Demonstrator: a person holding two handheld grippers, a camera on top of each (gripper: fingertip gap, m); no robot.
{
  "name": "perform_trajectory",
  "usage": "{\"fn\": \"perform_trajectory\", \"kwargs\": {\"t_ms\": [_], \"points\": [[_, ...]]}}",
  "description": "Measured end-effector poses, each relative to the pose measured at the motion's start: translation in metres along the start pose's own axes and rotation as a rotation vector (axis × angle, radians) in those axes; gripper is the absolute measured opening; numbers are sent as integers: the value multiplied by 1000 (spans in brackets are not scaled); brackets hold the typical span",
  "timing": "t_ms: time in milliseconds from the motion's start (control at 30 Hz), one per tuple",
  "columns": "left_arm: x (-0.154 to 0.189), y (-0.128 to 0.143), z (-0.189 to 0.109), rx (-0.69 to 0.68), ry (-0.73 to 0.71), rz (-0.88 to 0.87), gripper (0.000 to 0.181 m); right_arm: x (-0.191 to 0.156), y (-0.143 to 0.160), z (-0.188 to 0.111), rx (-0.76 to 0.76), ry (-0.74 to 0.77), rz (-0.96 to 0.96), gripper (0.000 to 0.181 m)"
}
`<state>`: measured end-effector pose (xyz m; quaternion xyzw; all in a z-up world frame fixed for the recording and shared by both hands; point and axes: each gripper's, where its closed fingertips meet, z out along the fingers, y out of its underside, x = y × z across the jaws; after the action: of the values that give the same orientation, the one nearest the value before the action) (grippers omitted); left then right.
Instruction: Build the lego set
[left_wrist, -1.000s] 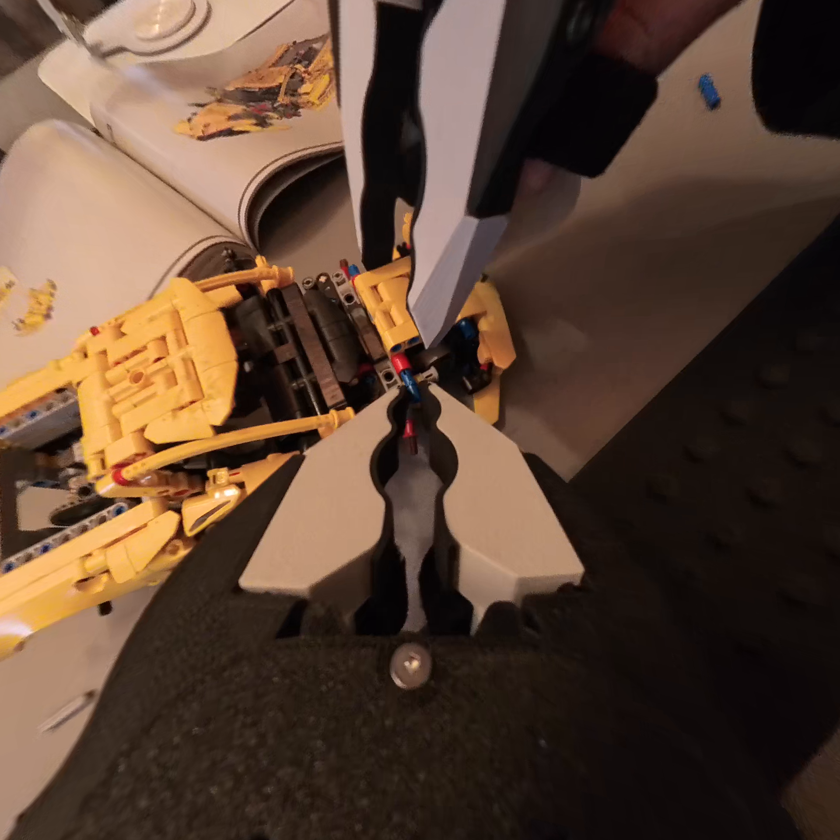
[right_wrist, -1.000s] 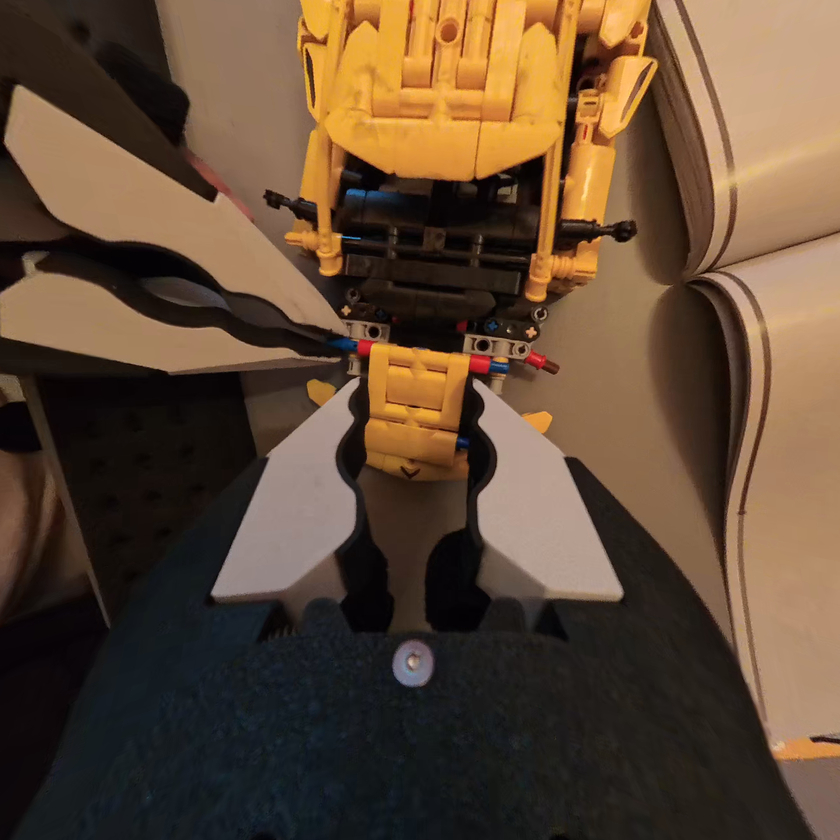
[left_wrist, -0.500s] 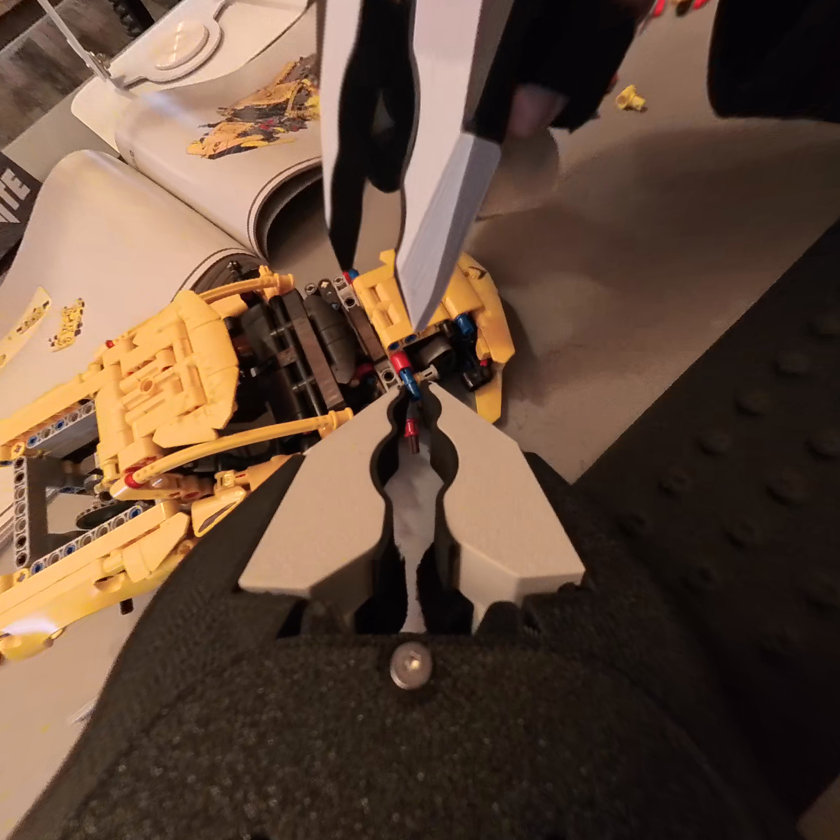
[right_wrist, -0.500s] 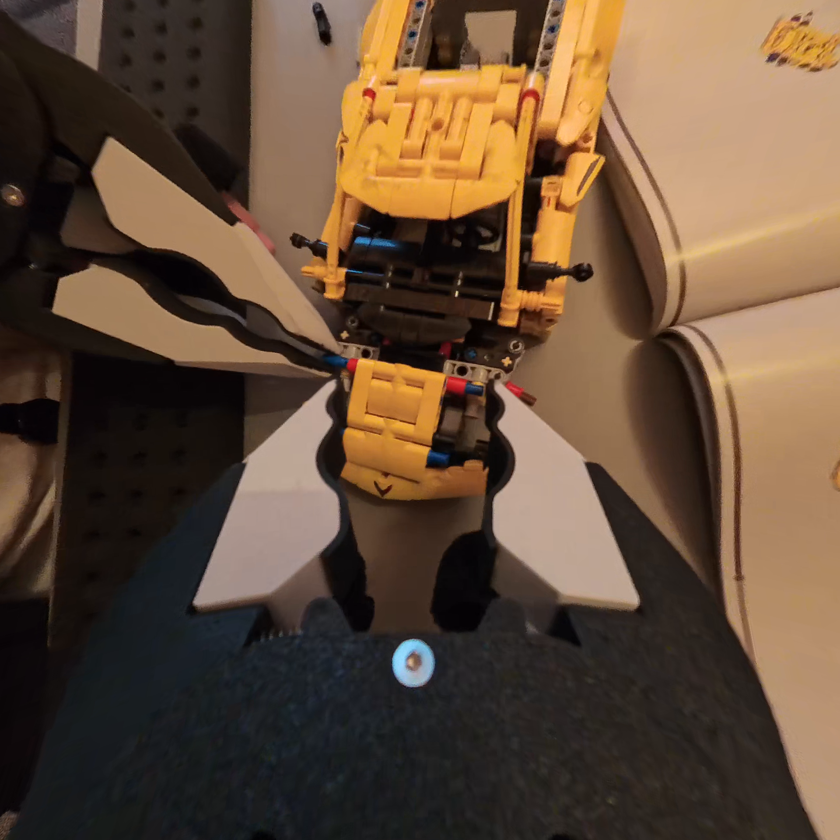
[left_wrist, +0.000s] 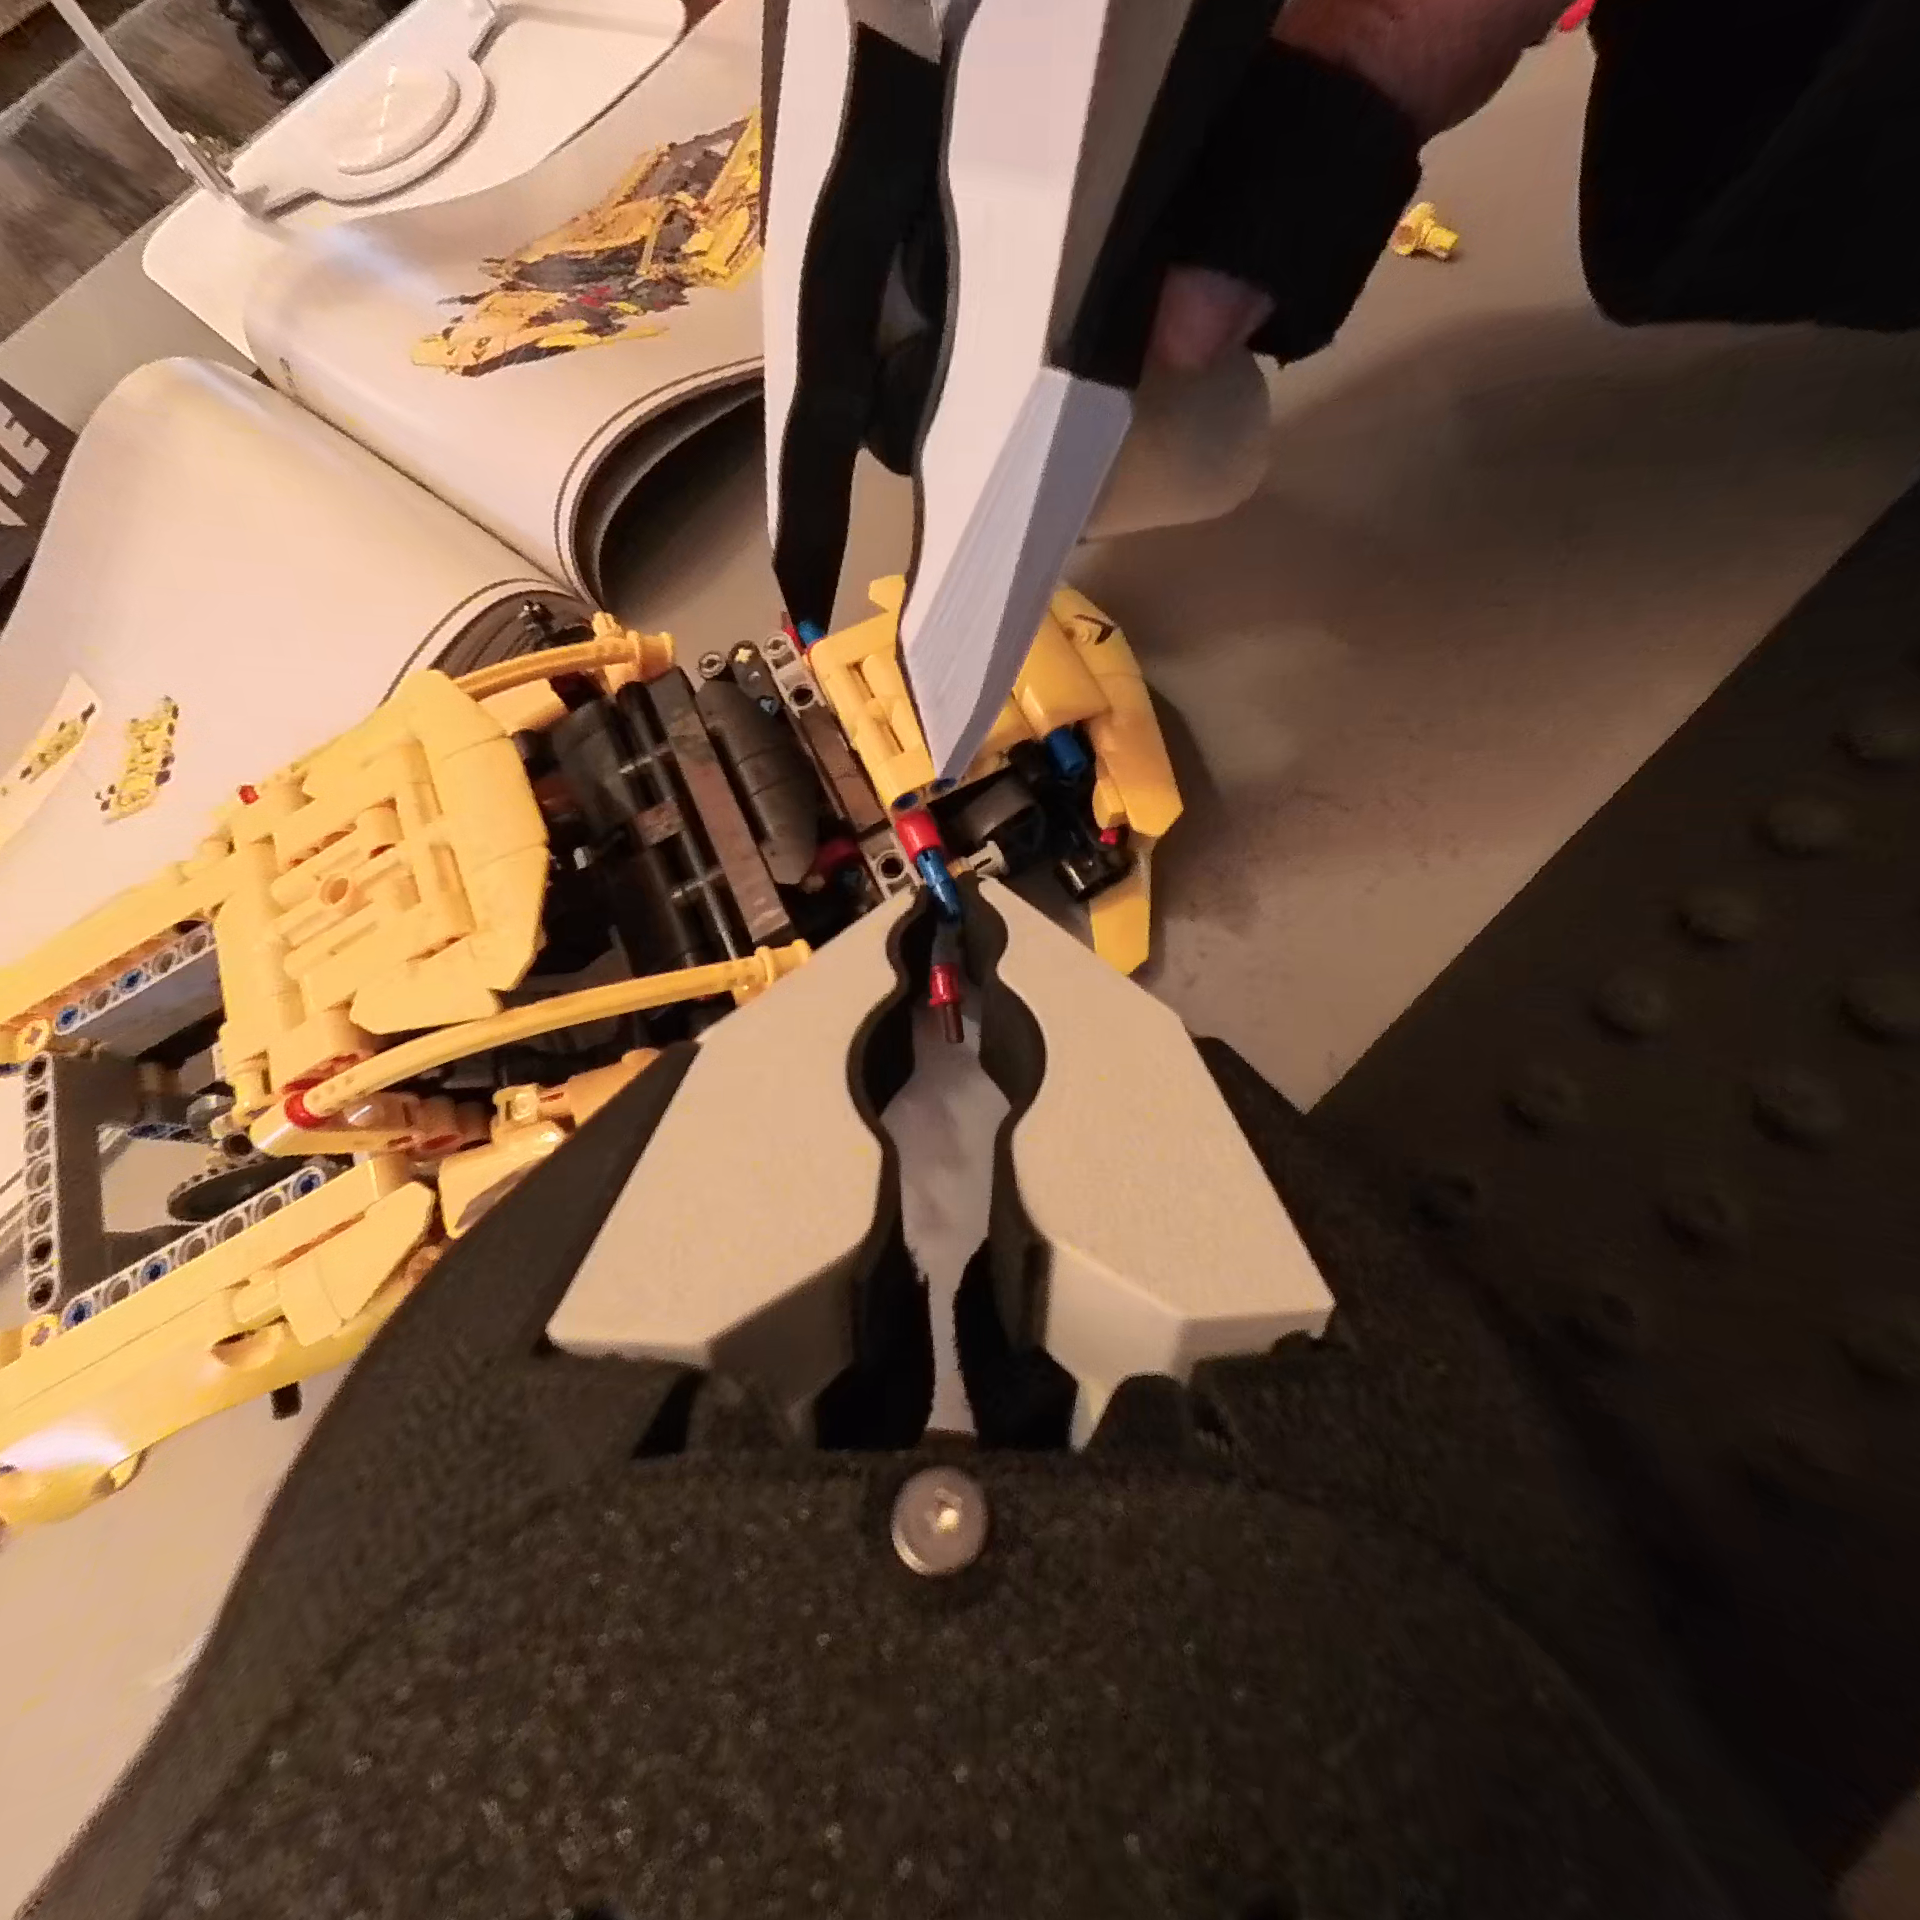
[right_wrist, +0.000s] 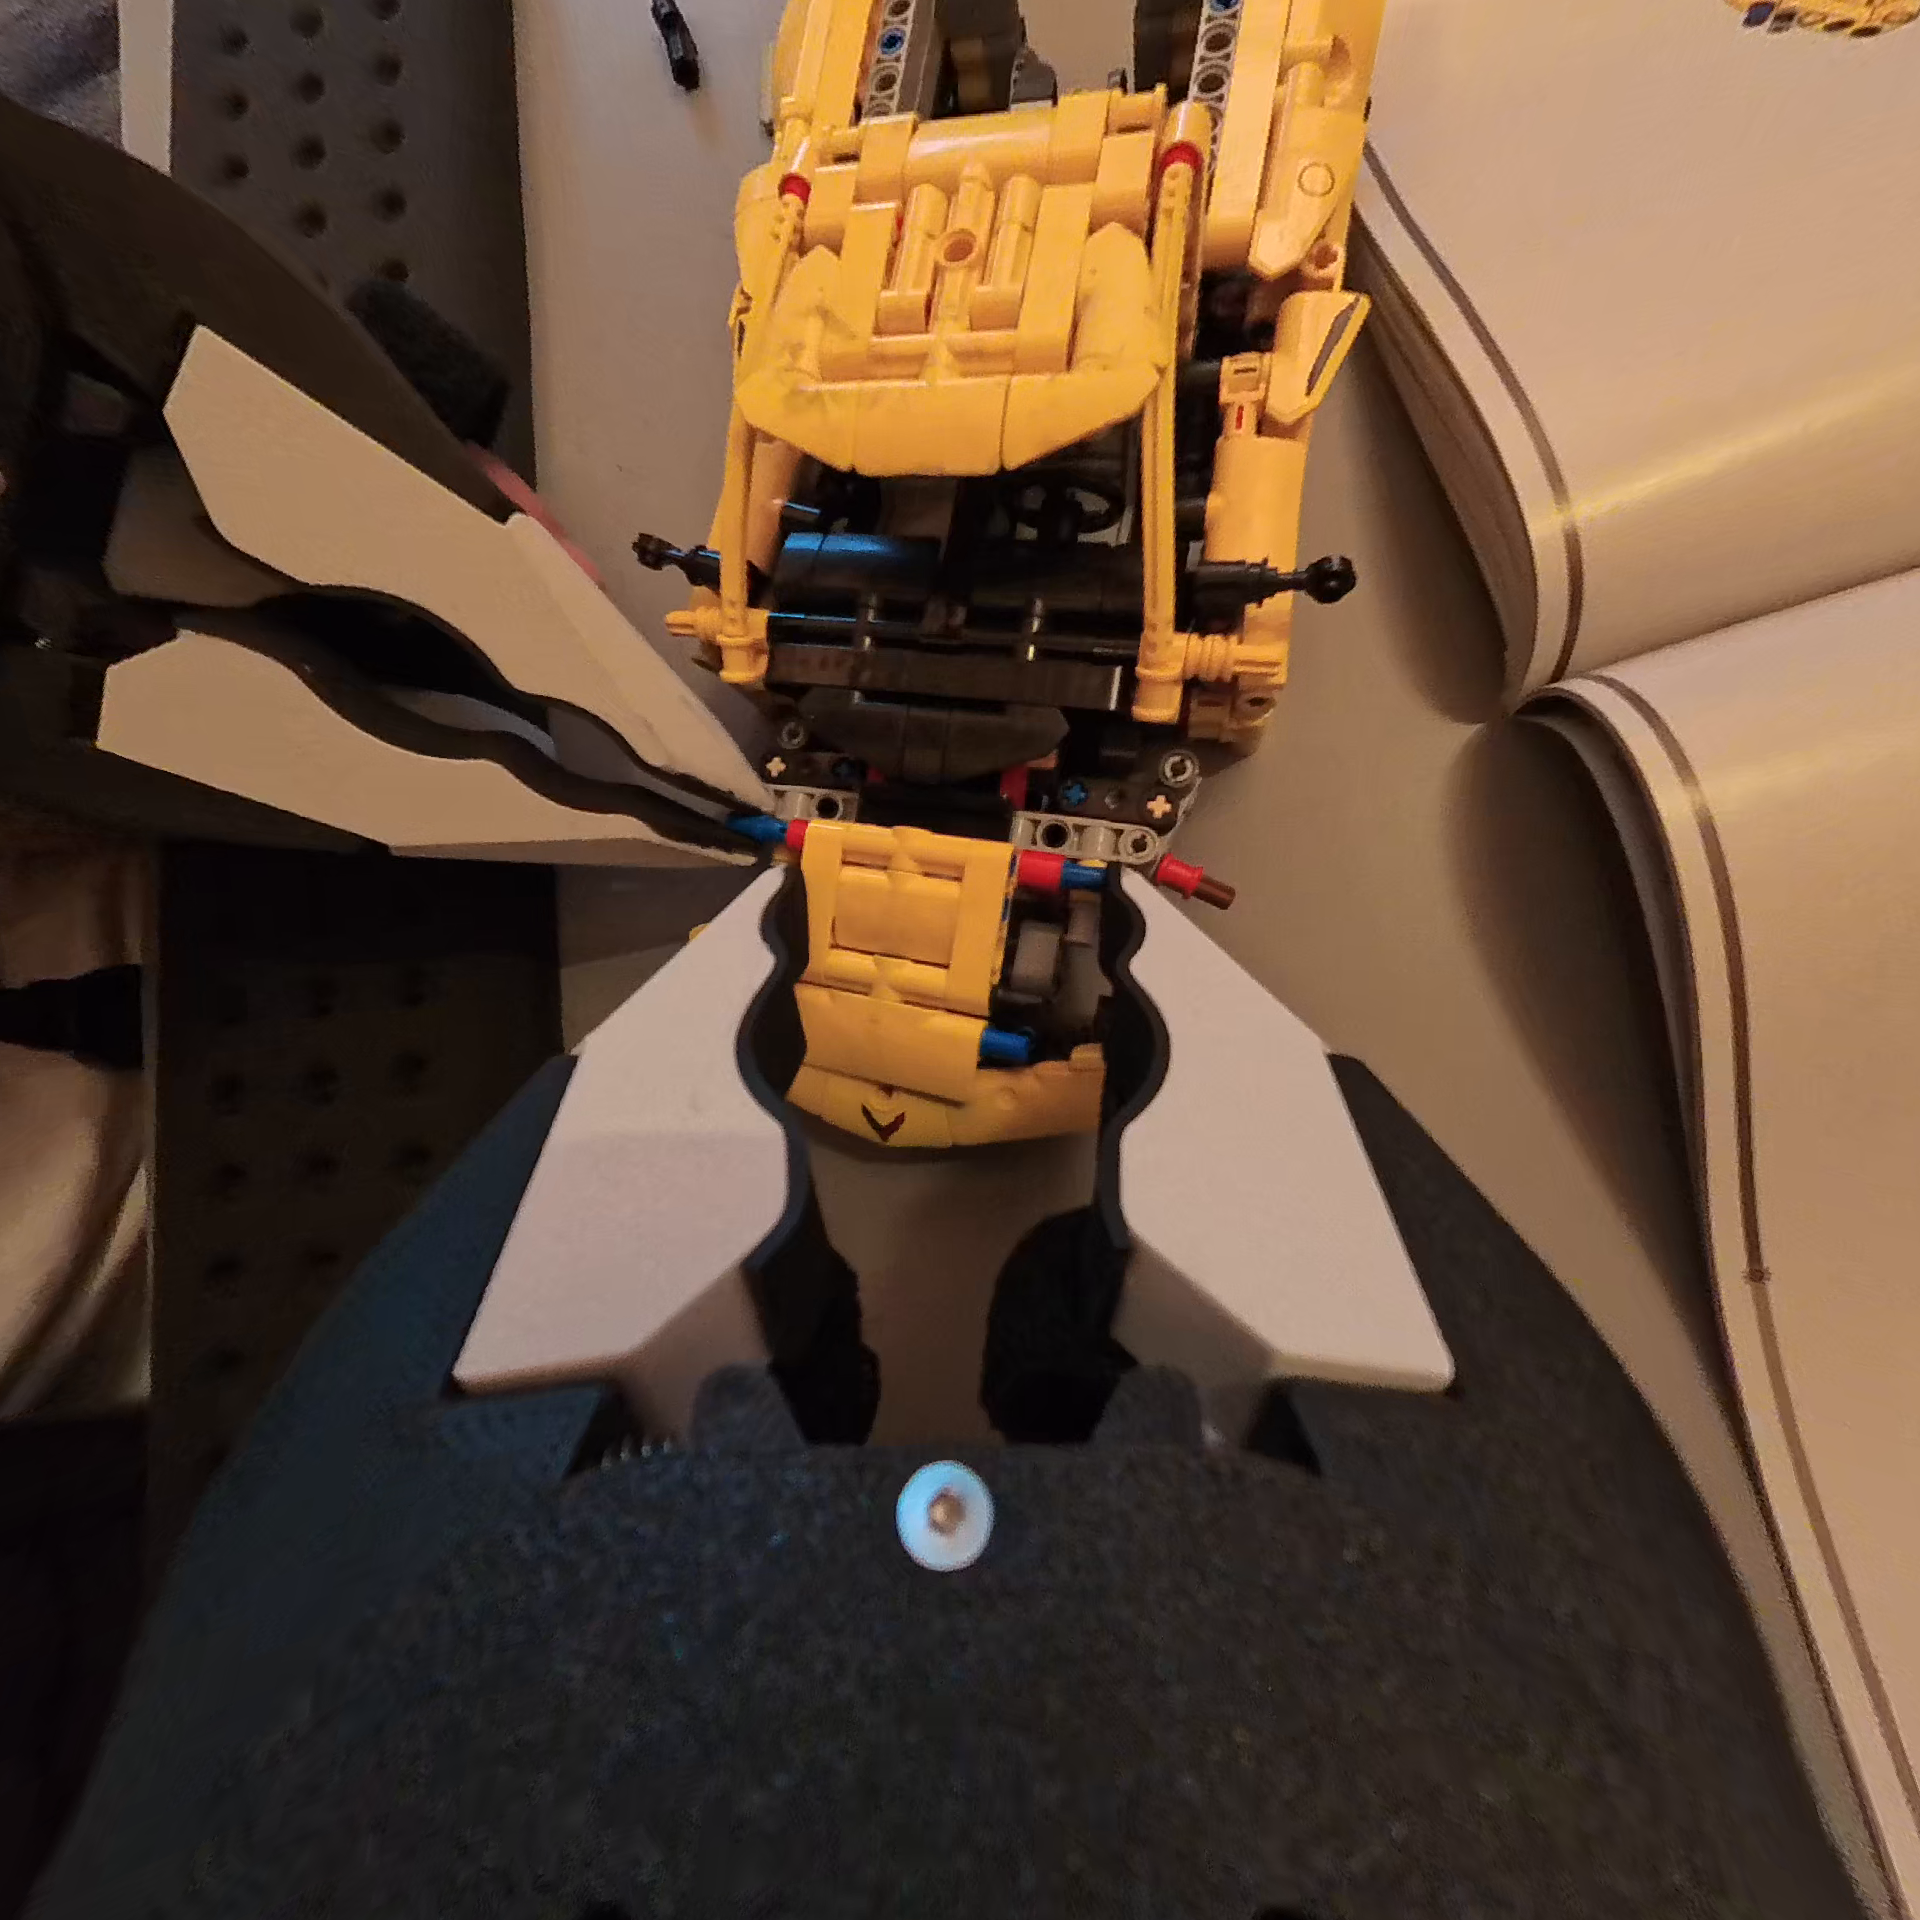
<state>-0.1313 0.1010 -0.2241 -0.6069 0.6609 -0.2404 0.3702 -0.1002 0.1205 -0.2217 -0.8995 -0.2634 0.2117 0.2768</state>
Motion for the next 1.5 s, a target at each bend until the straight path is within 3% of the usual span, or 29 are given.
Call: {"fn": "perform_trajectory", "kwargs": {"t_ms": [467,733,1133,1167,1200,1500], "points": [[1,-2,0,16,38,-30,4,1,1,1,-15,14,35,56],[3,2,-6,15,-34,74,6,-4,0,3,-6,-12,27,55],[3,4,-13,26,5,31,3,-6,-1,4,12,-23,32,56],[3,5,-14,21,6,27,3,-6,-1,4,13,-29,35,53],[4,7,-16,13,13,21,4,-5,-2,3,19,-31,63,39],[5,9,-19,5,28,0,5,-6,-3,4,19,-47,67,39]]}}
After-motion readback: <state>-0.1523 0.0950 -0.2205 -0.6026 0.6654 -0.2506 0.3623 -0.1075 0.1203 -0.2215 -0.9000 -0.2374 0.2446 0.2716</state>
